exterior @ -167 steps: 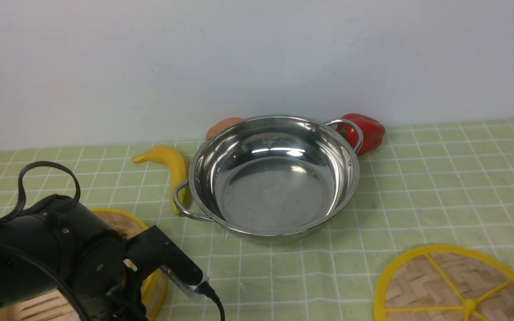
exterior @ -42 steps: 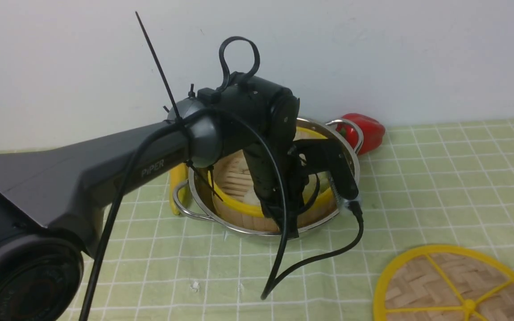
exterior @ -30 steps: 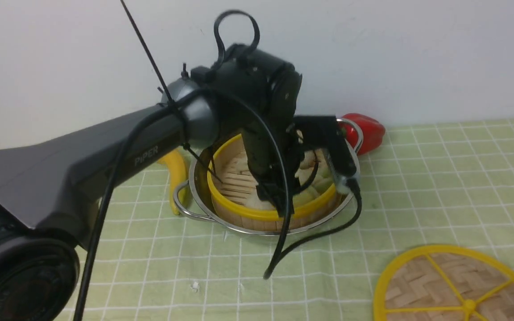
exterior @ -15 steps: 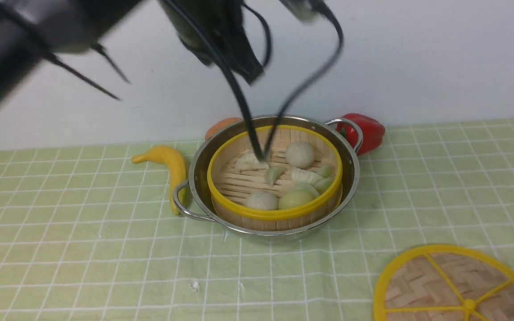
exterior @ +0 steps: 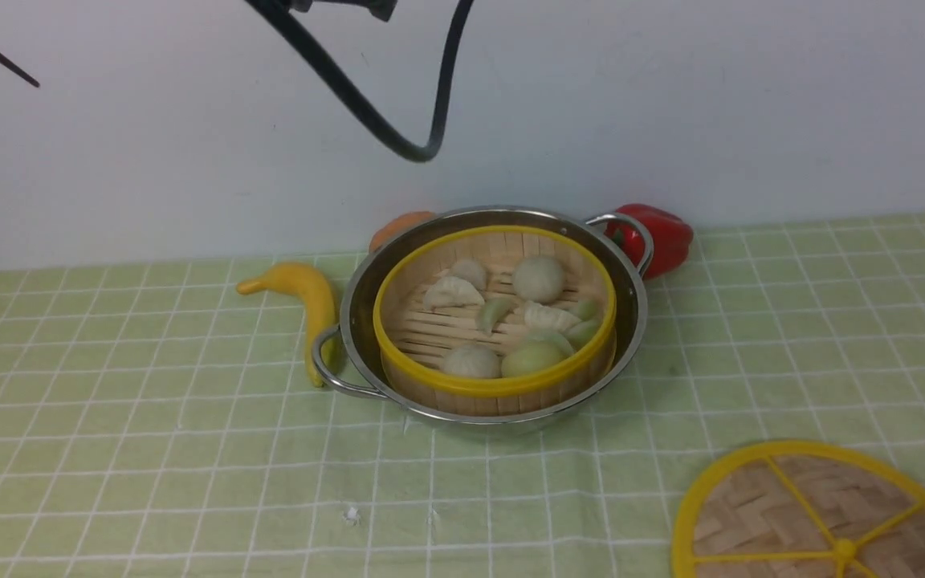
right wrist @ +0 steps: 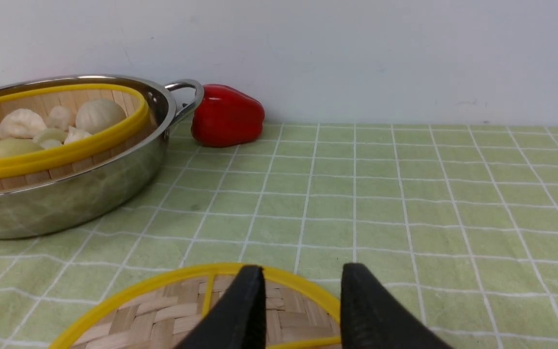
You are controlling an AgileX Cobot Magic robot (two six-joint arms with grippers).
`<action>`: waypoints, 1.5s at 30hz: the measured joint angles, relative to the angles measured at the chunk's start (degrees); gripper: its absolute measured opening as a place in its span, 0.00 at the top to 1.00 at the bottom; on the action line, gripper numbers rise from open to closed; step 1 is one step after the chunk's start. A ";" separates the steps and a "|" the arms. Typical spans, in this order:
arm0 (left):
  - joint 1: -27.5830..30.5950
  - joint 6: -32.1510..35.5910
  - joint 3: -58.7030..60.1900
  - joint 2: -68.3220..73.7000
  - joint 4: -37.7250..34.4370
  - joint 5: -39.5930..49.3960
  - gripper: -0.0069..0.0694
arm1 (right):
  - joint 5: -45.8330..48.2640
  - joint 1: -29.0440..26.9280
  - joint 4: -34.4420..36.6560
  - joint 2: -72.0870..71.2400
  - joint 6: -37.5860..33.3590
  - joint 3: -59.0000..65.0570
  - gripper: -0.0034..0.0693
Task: Place the steamer in the pot on the green tablecloth, and put the lid on the steamer.
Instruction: 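Move the gripper down to the bamboo steamer lid and grasp its center knob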
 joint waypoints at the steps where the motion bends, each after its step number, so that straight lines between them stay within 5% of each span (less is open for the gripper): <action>1: 0.00 0.00 0.24 0.00 -0.12 0.00 0.93 | 0.00 0.00 0.00 0.00 0.00 0.00 0.62; 8: 0.48 -0.16 14.39 -7.94 -4.90 -4.67 0.92 | 0.00 0.00 0.00 0.00 0.00 0.00 0.62; 13: 4.16 -0.16 38.12 -24.59 -9.97 -24.41 0.89 | 0.00 0.00 0.00 0.00 0.00 0.00 0.62; 19: 20.06 -0.49 72.20 -49.82 -17.67 -45.11 0.88 | 0.00 0.00 0.00 0.00 0.00 0.00 0.62; 24: 32.34 -1.03 92.59 -66.97 -19.18 -49.12 0.87 | 0.00 0.00 0.00 0.00 0.00 0.00 0.62; 28: 36.17 -1.03 104.23 -77.15 -19.18 -53.36 0.87 | 0.00 0.00 0.00 0.00 0.00 0.00 0.62; 35: 37.35 -1.03 116.88 -90.40 -19.06 -56.25 0.84 | 0.00 0.00 0.00 0.00 0.00 0.00 0.62; 45: 37.83 -1.03 117.73 -98.36 -16.17 -50.44 0.83 | 0.00 0.00 0.00 0.00 0.00 0.00 0.62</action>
